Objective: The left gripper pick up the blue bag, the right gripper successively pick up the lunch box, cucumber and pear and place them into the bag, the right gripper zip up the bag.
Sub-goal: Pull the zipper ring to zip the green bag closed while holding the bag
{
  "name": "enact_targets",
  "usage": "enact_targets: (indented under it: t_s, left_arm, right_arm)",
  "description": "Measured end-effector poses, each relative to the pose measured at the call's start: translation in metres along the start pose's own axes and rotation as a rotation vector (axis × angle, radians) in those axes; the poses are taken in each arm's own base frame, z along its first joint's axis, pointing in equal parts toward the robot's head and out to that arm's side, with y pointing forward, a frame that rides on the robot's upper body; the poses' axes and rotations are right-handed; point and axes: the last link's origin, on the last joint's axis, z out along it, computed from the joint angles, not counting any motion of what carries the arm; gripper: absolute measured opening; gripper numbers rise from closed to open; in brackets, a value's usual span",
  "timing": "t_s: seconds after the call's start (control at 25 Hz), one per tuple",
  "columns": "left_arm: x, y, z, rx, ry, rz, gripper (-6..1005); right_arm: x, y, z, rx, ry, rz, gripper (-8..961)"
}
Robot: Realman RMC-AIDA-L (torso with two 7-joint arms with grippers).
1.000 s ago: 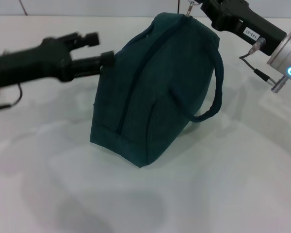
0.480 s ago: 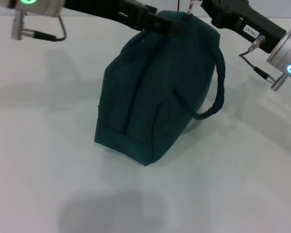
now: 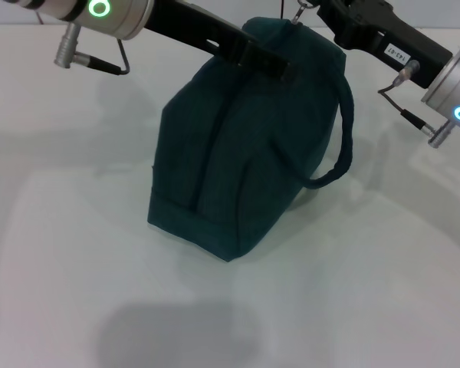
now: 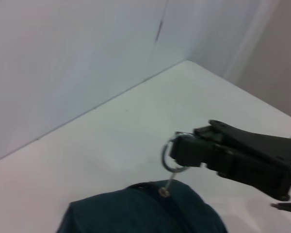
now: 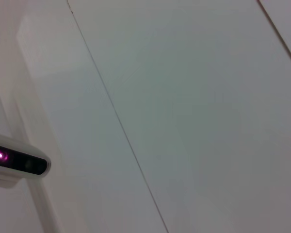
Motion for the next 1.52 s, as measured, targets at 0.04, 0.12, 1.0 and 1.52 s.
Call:
enact_targets:
  t_s: [0.04, 0.12, 1.0, 1.52]
  left_arm:
    - [-0.0003, -0.0012, 0.0, 0.008, 0.002, -0.002, 892]
    - [-0.0009, -0.0029, -0.0001, 0.018, 0.004, -0.005, 891]
    - [-0.0073, 0.0002, -0.0008, -0.019, 0.016, 0.039, 463]
    - [-0.0073, 0.003, 0.0025, -0.017, -0.006, 0.064, 67]
  right_arm:
    - [0.0003, 0.0001, -0.0001, -0.001, 0.001, 0.001, 9]
    - [0.0009, 0.0005, -0.0003, -0.002, 0.003, 0.002, 9]
    - [0.0032, 0.0009, -0.0043, 0.0, 0.004, 0.019, 17]
    - [0.0028, 0.0013, -0.004, -0.002, 0.003, 0.028, 22]
